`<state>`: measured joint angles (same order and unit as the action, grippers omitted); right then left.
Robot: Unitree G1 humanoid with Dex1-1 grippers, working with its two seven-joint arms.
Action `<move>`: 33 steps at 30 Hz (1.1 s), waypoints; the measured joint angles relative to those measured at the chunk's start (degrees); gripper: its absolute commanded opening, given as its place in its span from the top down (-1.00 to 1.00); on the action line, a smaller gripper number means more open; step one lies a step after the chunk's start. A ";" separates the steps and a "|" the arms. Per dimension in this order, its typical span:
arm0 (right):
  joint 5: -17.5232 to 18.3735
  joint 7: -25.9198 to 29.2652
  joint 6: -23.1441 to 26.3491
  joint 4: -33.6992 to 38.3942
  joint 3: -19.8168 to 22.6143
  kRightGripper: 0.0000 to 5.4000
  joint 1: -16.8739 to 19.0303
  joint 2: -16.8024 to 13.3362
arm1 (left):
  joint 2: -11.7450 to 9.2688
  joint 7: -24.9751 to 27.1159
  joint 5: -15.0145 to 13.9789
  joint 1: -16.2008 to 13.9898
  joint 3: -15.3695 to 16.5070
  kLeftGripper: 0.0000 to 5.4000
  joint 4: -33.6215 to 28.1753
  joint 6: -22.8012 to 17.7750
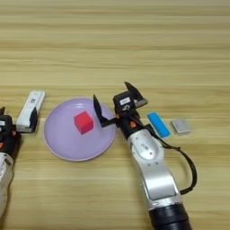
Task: Move the objects on the table
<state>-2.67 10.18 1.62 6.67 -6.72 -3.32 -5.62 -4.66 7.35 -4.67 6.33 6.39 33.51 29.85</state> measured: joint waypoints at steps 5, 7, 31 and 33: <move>0.64 -0.72 -1.11 -0.14 3.16 -0.99 0.58 -1.04 | 0.09 -0.41 0.02 -0.17 -0.16 -1.00 -0.36 0.00; 1.17 -1.05 -1.29 -0.60 4.95 -0.99 0.89 -1.59 | 0.09 -0.45 0.02 -0.33 -0.20 -1.00 -0.41 0.00; 6.09 -3.37 -8.78 -17.11 22.06 -0.99 4.65 -9.16 | 0.28 -0.65 0.11 -1.10 -0.59 -1.00 -2.15 -0.07; 6.19 -3.30 -9.15 -18.18 22.30 -0.99 4.67 -9.45 | 0.27 -0.65 0.11 -1.10 -0.58 -1.00 -2.14 -0.07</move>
<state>3.52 6.88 -7.53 -11.51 15.58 1.35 -15.07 -4.39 6.70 -4.56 5.23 5.81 31.37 29.78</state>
